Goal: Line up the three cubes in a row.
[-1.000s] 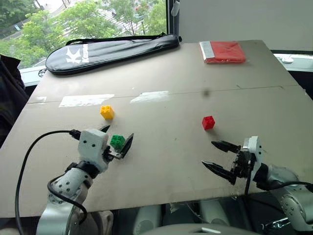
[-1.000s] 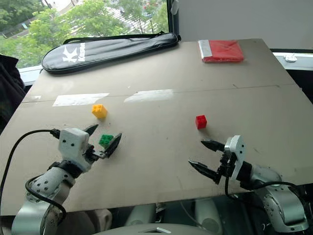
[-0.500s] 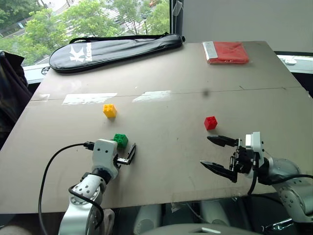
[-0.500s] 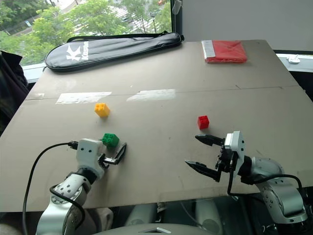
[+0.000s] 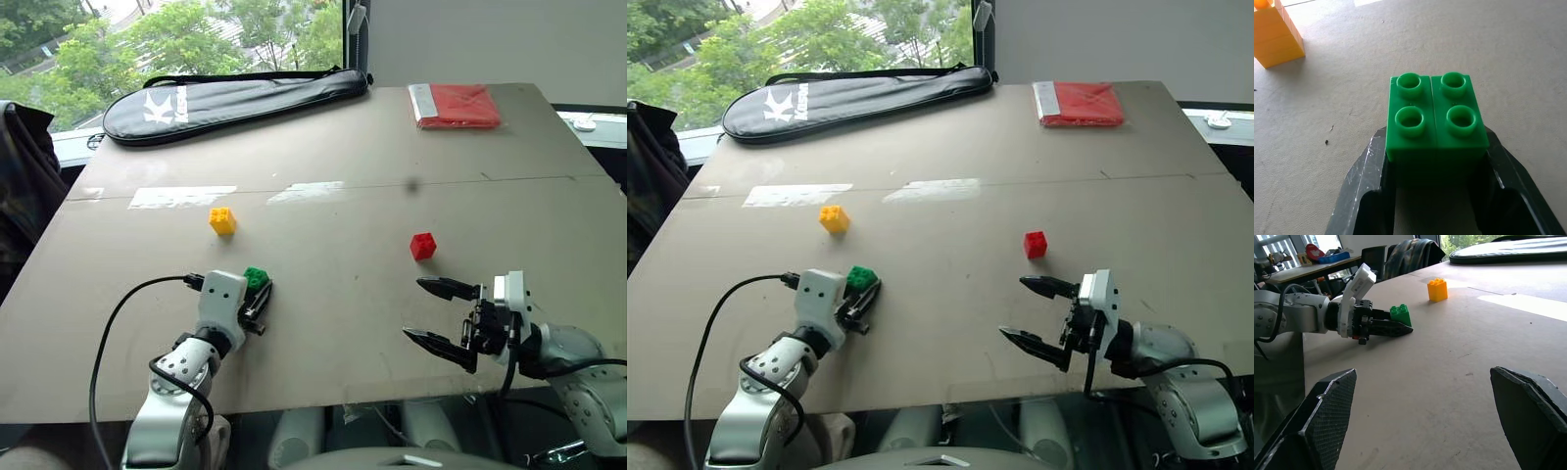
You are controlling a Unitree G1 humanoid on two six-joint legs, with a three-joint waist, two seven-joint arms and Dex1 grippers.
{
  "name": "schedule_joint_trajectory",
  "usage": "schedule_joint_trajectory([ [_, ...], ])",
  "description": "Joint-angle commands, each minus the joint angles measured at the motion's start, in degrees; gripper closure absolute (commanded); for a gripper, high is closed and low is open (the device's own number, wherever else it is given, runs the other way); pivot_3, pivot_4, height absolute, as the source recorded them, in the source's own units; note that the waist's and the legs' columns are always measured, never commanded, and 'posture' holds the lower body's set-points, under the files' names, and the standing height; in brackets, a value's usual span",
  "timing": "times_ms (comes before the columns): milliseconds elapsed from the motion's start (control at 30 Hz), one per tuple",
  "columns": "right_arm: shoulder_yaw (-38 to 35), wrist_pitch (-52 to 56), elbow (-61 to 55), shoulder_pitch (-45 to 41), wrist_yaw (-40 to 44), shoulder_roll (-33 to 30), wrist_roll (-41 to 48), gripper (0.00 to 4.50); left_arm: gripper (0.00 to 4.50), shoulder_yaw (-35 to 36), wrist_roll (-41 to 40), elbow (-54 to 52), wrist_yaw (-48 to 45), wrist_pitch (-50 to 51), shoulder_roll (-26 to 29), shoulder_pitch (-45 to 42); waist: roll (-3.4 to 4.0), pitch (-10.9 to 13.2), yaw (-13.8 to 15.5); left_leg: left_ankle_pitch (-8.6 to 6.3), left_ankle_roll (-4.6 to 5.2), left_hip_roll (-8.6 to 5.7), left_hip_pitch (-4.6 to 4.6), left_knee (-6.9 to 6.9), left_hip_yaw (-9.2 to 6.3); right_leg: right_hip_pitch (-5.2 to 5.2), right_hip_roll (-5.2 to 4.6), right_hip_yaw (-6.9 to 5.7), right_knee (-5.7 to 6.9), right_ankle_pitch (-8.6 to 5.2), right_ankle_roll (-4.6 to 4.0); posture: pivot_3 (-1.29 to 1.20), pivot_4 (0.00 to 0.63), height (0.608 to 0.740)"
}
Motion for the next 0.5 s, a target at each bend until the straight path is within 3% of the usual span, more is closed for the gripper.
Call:
schedule_joint_trajectory([
  [33, -3.92, -2.04, -0.22, 1.39, 0.05, -0.52, 0.86, 0.0, 3.19, -5.42, -0.01, 3.68, -8.12, -2.32, 3.76, -6.66, 0.01, 0.0, 0.08, 0.0, 0.0, -0.01, -0.01, 0.01, 0.01, 0.01, 0.0, -0.02, 0.0, 0.0, 0.0, 0.0, 0.15, 0.701],
  [233, -7.29, -3.76, 1.61, 3.41, 1.93, -2.41, 0.59, 0.0, 3.19, -17.15, -1.3, 21.18, -30.2, -9.73, 6.21, -27.69, -0.04, 0.04, -0.21, 0.01, -0.01, -0.08, -0.05, 0.06, 0.12, 0.04, -0.04, 0.1, -0.06, 0.02, -0.02, 0.0, 0.15, 0.701],
  [367, -8.71, -4.52, 0.85, 5.04, 0.92, -2.05, 0.44, 0.0, 3.19, -22.03, -0.92, 38.99, -41.45, -17.26, 2.08, -41.8, -0.06, 0.05, -0.24, 0.01, -0.01, -0.28, -0.05, 0.05, 0.16, 0.04, -0.01, 0.04, -0.04, 0.14, -0.21, 0.0, 0.15, 0.701],
  [500, -9.11, -5.34, -0.62, 7.5, -0.59, -0.94, 0.1, 0.0, 3.19, -24.55, 2.35, 52.55, -45.25, -25.12, -1.37, -49.31, -0.06, 0.06, -0.61, 0.0, 0.0, -0.31, -0.09, 0.05, 0.14, 0.03, 0.0, 0.04, -0.05, 0.18, -0.13, 0.0, 0.15, 0.701],
])
